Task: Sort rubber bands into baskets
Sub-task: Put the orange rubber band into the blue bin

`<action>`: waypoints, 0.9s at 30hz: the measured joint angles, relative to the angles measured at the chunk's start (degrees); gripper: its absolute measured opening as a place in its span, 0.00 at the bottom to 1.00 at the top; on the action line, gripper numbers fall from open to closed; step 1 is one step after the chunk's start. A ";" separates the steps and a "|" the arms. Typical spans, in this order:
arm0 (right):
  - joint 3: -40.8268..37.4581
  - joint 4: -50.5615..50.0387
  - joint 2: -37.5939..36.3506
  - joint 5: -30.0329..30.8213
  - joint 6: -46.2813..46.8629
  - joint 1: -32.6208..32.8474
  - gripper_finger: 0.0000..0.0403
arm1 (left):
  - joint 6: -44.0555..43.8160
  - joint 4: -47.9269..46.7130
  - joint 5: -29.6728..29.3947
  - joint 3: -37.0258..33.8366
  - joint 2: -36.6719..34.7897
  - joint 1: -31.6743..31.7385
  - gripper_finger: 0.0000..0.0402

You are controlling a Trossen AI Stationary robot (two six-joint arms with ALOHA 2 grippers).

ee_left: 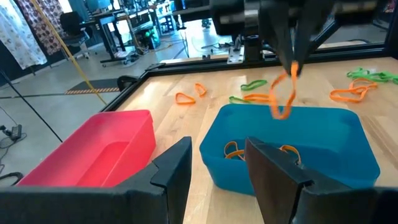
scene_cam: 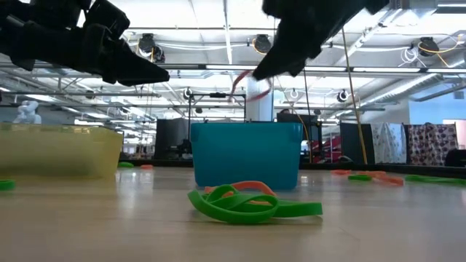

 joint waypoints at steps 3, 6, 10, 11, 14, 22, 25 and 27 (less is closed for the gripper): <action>0.00 3.14 3.53 0.00 -1.92 0.00 0.06 | -0.41 0.15 0.00 0.00 -0.02 0.00 0.39; 0.48 1.44 5.82 0.00 -2.90 -0.02 0.10 | -1.53 0.16 0.00 0.00 0.00 0.00 0.39; 2.76 -3.10 6.71 0.00 -2.86 -0.21 0.17 | -1.55 0.17 0.00 0.00 0.00 0.00 0.39; 3.09 -3.54 6.73 0.00 -2.85 -0.28 0.18 | -1.55 0.19 0.00 0.00 -0.02 0.00 0.39; 4.49 -6.98 6.77 0.02 -4.53 -0.65 0.23 | -1.54 0.18 0.00 0.00 -0.01 0.01 0.39; 6.41 -21.95 0.34 0.05 -7.75 -7.83 0.29 | -1.59 0.12 0.00 0.00 -0.02 0.02 0.39; 4.77 -24.74 -2.54 0.00 -7.66 -12.86 0.28 | -1.73 0.11 0.00 0.00 -0.02 0.02 0.39; 3.17 -26.92 -4.26 0.07 -6.63 -16.87 0.28 | -1.73 0.09 0.00 0.00 -0.02 0.02 0.39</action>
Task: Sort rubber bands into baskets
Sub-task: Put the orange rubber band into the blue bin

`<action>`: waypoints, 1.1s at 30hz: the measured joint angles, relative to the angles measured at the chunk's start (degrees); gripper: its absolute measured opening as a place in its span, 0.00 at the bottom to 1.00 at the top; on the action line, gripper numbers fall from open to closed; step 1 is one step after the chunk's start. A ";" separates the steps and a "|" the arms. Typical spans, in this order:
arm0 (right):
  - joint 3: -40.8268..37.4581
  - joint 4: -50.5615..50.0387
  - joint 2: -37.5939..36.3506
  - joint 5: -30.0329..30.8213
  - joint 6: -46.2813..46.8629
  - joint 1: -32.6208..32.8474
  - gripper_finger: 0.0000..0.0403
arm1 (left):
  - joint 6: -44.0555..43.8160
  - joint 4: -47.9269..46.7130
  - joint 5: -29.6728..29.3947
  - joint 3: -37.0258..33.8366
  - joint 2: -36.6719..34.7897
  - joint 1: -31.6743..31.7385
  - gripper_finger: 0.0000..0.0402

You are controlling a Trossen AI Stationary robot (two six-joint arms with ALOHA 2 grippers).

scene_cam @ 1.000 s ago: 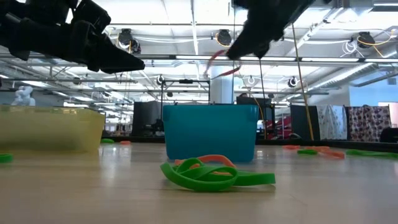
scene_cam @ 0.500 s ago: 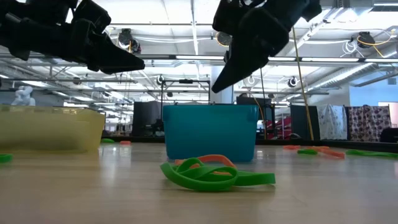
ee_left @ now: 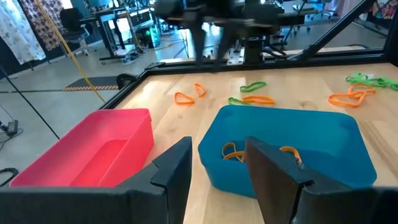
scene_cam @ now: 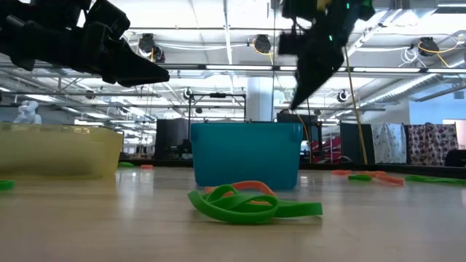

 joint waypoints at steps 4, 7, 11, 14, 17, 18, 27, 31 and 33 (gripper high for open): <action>-3.80 -2.78 -2.18 0.10 6.17 -8.00 0.28 | 0.00 -0.13 0.00 0.00 0.00 0.00 0.39; -6.33 -3.82 -2.48 0.07 13.22 -12.95 0.28 | 0.02 -0.13 0.00 0.00 0.02 0.00 0.39; -9.75 -6.56 -2.48 0.06 19.61 -17.39 0.28 | 0.02 -0.14 0.00 0.00 0.02 -0.01 0.39; -11.59 -9.85 -2.48 -0.03 20.83 -19.85 0.28 | 0.08 -0.15 0.00 0.00 0.02 0.00 0.39; -12.92 -11.59 -2.48 -0.01 20.82 -21.55 0.28 | 0.18 -0.15 0.00 0.00 0.02 0.00 0.39; -13.36 -11.83 -2.48 0.02 20.82 -21.86 0.28 | 0.18 -0.15 0.00 0.00 0.02 0.00 0.39; -19.44 -12.29 -2.46 1.39 19.10 -24.45 0.28 | 0.15 -0.16 0.00 0.00 0.02 0.00 0.39; -20.65 -10.72 -2.46 4.60 19.41 -26.46 0.28 | 0.13 -0.15 0.00 0.00 0.02 -0.01 0.39; -20.93 -10.36 -2.46 4.63 19.32 -27.56 0.28 | -0.20 -0.15 0.00 0.00 0.02 0.00 0.39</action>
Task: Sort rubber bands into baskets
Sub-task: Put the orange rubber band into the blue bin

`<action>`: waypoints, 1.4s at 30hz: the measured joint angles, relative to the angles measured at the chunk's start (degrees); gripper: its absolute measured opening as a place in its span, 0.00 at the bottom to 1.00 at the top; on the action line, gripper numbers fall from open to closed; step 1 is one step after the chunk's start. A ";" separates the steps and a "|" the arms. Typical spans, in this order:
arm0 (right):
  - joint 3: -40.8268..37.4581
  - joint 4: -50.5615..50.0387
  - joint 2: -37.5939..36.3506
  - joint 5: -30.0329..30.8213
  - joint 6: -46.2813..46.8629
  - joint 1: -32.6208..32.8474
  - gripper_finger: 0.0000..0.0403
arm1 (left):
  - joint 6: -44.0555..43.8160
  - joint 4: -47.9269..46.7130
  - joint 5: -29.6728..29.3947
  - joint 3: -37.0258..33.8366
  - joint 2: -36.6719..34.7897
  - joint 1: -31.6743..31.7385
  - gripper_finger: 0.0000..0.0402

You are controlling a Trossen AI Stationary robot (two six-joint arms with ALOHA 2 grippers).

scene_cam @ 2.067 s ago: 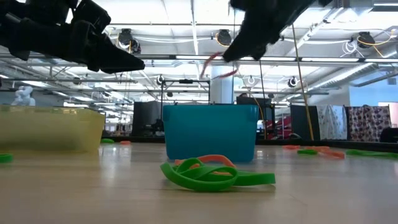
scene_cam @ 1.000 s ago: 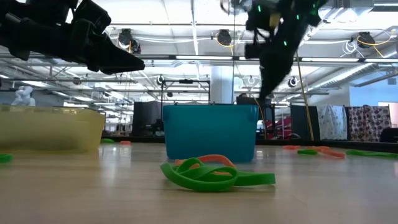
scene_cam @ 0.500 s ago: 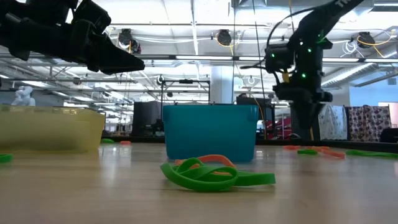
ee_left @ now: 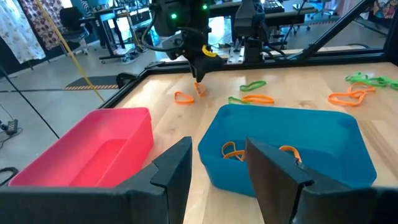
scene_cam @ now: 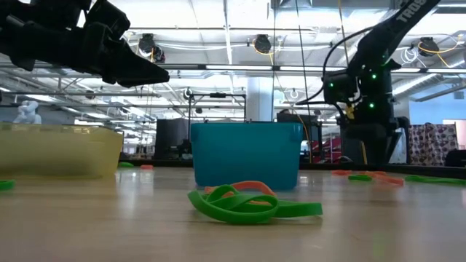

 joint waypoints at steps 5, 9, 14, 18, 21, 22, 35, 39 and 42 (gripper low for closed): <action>-1.29 3.98 0.05 -0.92 -1.63 -2.51 0.28 | -1.02 0.00 0.00 0.00 0.00 0.00 0.39; -2.11 5.55 0.33 -4.55 -2.43 -4.63 0.28 | -1.02 0.00 0.00 0.00 0.00 0.00 0.39; -3.37 5.76 0.31 -4.94 -3.34 -6.95 0.28 | -1.02 0.00 0.00 0.00 0.00 0.00 0.39; -4.30 6.43 0.13 -7.81 -3.97 -8.30 0.28 | -1.02 0.00 0.00 0.00 0.00 0.00 0.39; -4.33 6.71 0.15 -9.02 -4.83 -8.55 0.22 | -1.00 0.00 0.00 0.00 0.00 0.00 0.39; -4.33 6.77 0.15 -9.16 -4.91 -8.55 0.19 | -1.00 0.00 0.00 0.00 0.00 0.00 0.39; -0.88 3.50 -8.19 -9.71 -5.78 -7.00 0.00 | -6.56 -1.44 1.26 0.83 0.04 0.01 0.39; 0.98 4.85 -13.73 -13.53 -5.44 -3.80 0.00 | -9.03 -4.45 2.96 3.20 0.02 0.02 0.39; 2.48 6.47 -16.99 -15.35 -4.91 -0.18 0.00 | -11.25 -11.46 2.99 6.38 0.04 -0.02 0.39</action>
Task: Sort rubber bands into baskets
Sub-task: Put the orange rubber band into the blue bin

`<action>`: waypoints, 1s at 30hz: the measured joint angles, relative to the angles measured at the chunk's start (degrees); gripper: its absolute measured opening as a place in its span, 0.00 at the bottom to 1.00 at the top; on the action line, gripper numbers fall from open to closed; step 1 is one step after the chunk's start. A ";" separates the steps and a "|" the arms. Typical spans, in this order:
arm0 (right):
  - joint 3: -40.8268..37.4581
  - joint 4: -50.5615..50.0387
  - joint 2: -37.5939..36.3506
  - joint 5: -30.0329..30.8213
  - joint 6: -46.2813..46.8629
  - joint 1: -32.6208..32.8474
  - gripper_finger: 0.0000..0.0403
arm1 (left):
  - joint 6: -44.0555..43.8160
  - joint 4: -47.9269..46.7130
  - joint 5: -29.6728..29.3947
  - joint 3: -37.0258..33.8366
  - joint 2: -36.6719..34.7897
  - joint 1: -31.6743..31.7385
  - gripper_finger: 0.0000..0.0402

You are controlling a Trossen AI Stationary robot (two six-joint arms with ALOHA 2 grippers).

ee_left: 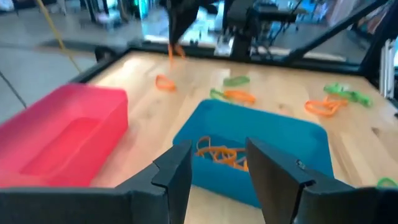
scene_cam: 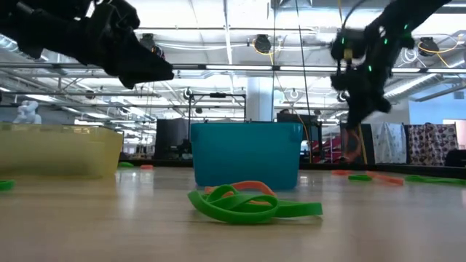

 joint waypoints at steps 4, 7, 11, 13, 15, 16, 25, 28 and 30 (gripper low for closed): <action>2.22 4.10 -2.70 -0.52 1.85 6.73 0.00 | -3.41 -11.35 -0.02 4.83 -0.02 0.00 0.39; 3.28 9.27 -2.82 -0.82 2.91 12.68 0.00 | -5.83 -17.83 -0.02 7.32 -0.02 0.00 0.39; 3.42 17.31 0.21 0.43 3.19 21.02 0.00 | -8.14 -24.67 -0.04 8.80 -0.02 0.04 0.39; 3.42 21.45 2.61 0.50 2.89 24.67 0.00 | -9.59 -28.42 -0.04 9.86 -0.02 0.26 0.39; 3.42 26.34 5.47 1.05 1.83 28.04 0.00 | -11.17 -32.90 -0.05 11.24 -0.04 0.79 0.39; 3.42 28.42 6.84 2.00 1.23 29.61 0.00 | -12.03 -35.38 -0.04 11.93 -0.04 1.14 0.39; 8.15 33.37 19.55 4.95 -2.07 37.09 0.00 | -14.28 -51.67 -0.07 19.49 -0.04 4.05 0.39; 10.63 33.36 22.52 4.99 -2.93 38.16 0.00 | -13.86 -56.17 0.96 21.17 -0.09 4.22 0.39; 11.98 33.16 24.04 5.00 -3.13 38.81 0.00 | -13.86 -59.07 2.68 21.63 -0.05 4.22 0.39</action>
